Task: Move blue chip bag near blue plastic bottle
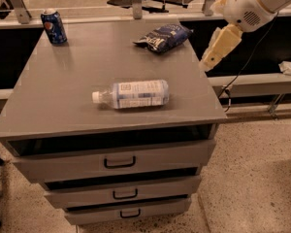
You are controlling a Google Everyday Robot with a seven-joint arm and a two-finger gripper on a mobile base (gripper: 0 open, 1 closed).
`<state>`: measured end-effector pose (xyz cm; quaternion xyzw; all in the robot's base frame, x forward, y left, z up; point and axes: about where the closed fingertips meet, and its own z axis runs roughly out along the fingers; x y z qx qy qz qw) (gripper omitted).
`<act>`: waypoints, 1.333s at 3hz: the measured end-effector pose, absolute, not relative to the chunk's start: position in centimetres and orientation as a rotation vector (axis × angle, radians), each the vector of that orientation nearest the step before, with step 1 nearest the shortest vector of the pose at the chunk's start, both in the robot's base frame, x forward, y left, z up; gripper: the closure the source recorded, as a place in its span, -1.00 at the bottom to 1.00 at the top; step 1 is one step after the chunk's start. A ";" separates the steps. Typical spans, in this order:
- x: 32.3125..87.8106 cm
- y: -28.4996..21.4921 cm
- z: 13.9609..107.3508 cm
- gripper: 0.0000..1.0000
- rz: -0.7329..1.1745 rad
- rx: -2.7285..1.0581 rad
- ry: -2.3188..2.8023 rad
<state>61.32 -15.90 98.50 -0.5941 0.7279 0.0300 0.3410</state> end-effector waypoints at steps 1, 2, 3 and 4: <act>63.9 -13.6 97.4 -1.00 0.134 -1.414 1.894; 67.6 -11.8 95.9 -1.00 0.208 -1.280 1.881; 72.3 -10.2 94.5 -1.00 0.278 -1.166 1.860; 77.1 -9.0 92.9 -1.00 0.327 -1.110 1.843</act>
Offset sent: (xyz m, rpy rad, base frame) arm 0.1119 0.0566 -0.0412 0.3786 -0.0452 -0.1958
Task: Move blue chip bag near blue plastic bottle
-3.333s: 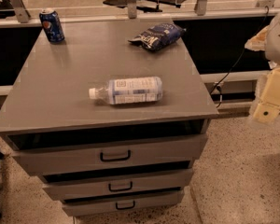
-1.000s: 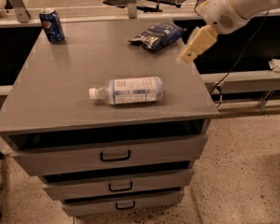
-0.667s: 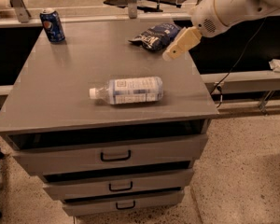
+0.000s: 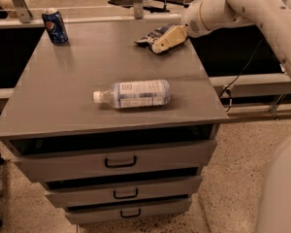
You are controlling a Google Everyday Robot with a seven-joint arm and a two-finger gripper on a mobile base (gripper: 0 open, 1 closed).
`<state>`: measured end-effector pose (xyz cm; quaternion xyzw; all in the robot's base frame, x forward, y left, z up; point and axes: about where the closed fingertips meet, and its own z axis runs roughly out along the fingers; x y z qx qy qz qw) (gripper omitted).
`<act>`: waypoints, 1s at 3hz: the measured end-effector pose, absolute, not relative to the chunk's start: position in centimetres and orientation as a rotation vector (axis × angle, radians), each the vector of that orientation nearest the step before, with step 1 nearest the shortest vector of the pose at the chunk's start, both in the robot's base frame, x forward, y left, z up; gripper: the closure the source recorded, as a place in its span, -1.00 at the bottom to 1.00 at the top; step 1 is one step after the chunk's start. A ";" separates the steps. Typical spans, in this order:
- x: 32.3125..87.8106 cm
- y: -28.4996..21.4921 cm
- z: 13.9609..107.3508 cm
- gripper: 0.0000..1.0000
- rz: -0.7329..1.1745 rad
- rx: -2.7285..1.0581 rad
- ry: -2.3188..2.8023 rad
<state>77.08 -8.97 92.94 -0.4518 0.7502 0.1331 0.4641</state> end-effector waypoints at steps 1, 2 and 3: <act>80.6 -8.0 91.6 -1.00 0.363 -1.076 1.839; 82.4 -7.3 90.2 -1.00 0.378 -1.065 1.850; 83.8 -7.7 89.0 -1.00 0.361 -1.059 1.876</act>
Offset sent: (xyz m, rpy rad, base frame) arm 0.0803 0.0189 -0.0372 0.0610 0.0333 -0.0250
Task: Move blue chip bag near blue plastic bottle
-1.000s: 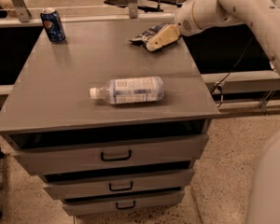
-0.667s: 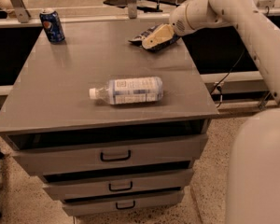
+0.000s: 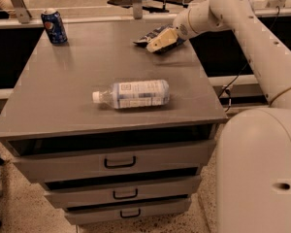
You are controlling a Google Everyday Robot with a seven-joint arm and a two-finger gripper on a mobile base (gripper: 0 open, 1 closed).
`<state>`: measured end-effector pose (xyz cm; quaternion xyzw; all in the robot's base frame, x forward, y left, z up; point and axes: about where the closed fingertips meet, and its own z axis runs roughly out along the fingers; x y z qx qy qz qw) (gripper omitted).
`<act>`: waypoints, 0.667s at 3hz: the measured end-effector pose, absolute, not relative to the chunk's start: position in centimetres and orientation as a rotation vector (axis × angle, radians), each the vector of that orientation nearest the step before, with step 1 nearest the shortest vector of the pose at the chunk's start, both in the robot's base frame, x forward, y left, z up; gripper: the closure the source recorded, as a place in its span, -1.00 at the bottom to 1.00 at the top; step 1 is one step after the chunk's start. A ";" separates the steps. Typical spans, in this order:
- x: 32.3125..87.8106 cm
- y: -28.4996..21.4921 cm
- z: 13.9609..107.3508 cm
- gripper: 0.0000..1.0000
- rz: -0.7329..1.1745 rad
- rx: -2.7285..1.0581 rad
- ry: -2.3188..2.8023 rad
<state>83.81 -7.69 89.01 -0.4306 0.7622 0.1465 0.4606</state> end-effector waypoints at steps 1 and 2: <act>84.3 -7.8 87.7 -0.67 0.349 -1.074 1.909; 84.5 -7.8 87.1 -0.20 0.347 -1.082 1.925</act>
Offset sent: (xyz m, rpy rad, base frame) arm 0.0094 -0.0092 -0.0169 -0.0504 0.0442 -0.0114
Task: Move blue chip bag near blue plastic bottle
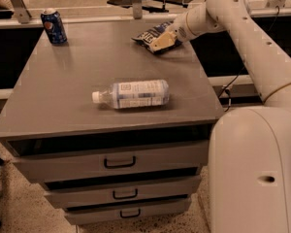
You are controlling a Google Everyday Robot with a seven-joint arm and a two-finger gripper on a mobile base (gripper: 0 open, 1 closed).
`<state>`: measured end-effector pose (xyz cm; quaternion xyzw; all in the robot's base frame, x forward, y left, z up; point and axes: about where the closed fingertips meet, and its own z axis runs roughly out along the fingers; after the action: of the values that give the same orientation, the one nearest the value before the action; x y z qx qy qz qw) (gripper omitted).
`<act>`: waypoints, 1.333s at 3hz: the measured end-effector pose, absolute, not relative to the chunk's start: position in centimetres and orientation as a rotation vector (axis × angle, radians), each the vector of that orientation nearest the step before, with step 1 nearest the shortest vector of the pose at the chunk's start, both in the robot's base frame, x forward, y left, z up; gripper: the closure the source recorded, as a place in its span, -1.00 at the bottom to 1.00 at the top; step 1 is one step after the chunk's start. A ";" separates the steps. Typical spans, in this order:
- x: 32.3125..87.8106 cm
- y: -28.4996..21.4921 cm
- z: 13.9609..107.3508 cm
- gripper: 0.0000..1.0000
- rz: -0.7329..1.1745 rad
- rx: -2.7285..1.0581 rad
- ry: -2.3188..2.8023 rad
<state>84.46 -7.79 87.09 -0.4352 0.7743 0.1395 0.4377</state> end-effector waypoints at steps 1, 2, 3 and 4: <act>84.4 -7.9 87.7 0.28 0.340 -1.086 1.918; 83.9 -7.9 89.8 0.74 0.323 -1.099 1.875; 83.0 -7.0 90.9 1.00 0.331 -1.129 1.846; 81.7 -5.2 91.4 1.00 0.374 -1.172 1.818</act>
Offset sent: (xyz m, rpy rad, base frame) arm -0.0140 -0.0069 0.0609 -0.0043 -0.1111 0.0249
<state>81.74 -5.22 91.42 -0.4752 0.7371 0.1517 0.4560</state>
